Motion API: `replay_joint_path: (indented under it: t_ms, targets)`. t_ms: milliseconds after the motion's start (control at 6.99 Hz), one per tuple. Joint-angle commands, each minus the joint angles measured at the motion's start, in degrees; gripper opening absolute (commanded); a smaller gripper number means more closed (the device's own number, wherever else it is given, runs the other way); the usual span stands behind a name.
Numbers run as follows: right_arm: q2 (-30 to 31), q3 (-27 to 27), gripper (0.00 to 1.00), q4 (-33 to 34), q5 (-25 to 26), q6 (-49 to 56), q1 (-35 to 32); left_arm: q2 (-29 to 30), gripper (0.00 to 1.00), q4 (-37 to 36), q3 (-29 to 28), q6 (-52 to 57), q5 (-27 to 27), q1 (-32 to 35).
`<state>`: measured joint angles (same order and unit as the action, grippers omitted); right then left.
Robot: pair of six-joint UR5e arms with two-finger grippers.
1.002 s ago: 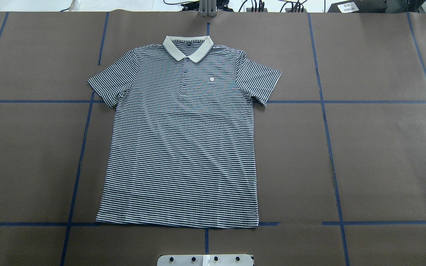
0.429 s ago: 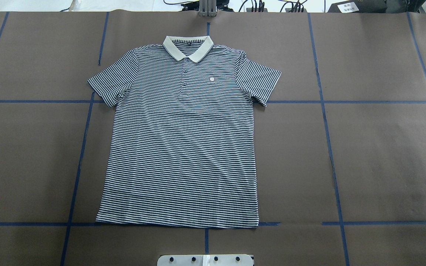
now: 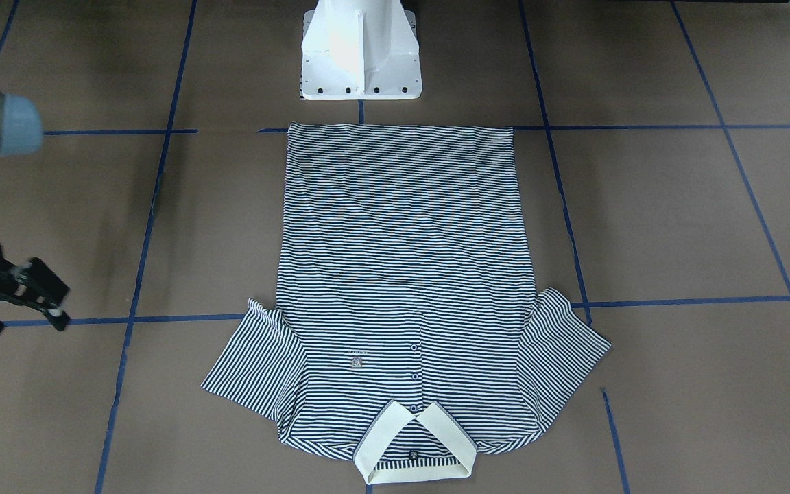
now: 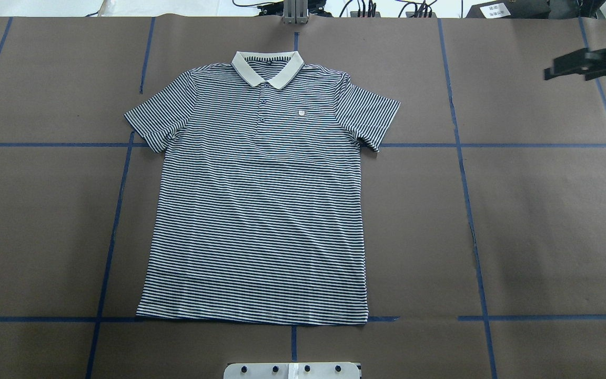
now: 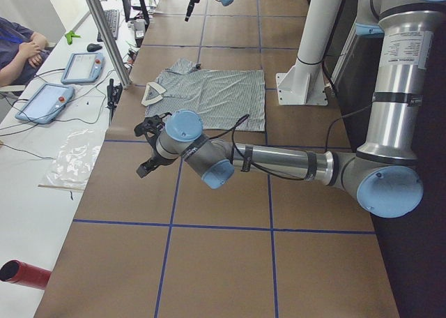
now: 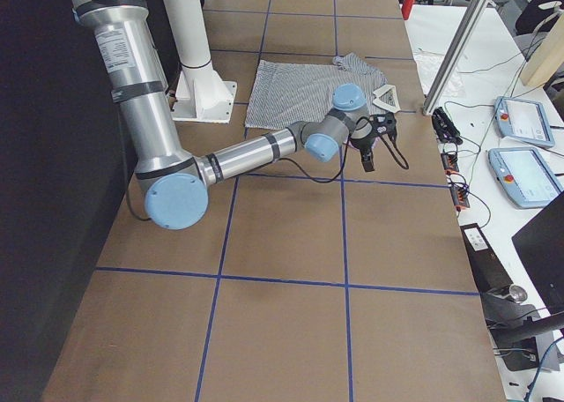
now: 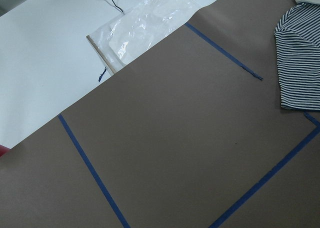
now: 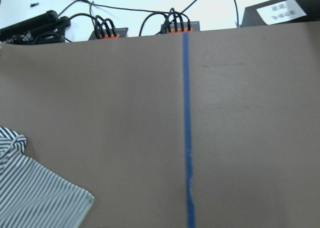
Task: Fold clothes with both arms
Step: 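Move the right gripper to the sleeve nearest it on the striped polo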
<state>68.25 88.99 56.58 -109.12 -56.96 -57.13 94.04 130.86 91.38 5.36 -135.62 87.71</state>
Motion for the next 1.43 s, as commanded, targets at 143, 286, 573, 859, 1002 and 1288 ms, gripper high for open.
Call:
replay_joint_path:
  t_ms: [143, 286, 573, 859, 1002, 1288]
  targets:
    - [-9.88, -13.52, 0.98, -9.31, 10.40, -11.06, 9.65, 0.01, 1.00, 0.10, 0.11, 0.00, 0.00, -0.09]
    - [-10.84, -17.58, 0.95, -13.73, 10.59, -11.42, 10.19, 0.01, 1.00, 0.10, 0.11, 0.00, 0.00, -0.09]
    - [-12.87, -21.38, 0.80, -13.69, 11.55, -12.56, 11.86, 0.01, 1.00, 0.53, 0.11, 0.00, 0.00, -0.09]
    - [-12.87, -22.36, 0.71, -13.43, 12.34, -12.47, 12.48, 0.01, 1.00, 0.54, 0.03, 0.00, 0.00, -0.09]
    - [-12.96, -23.06, 0.70, -13.25, 13.22, -12.47, 12.74, 0.01, 1.00, 0.62, 0.03, 0.00, 0.00, -0.09]
    - [-14.01, -24.29, 0.68, -13.16, 13.67, -12.39, 13.01, -0.17, 1.00, 0.62, 0.11, 0.09, 0.00, 0.00]
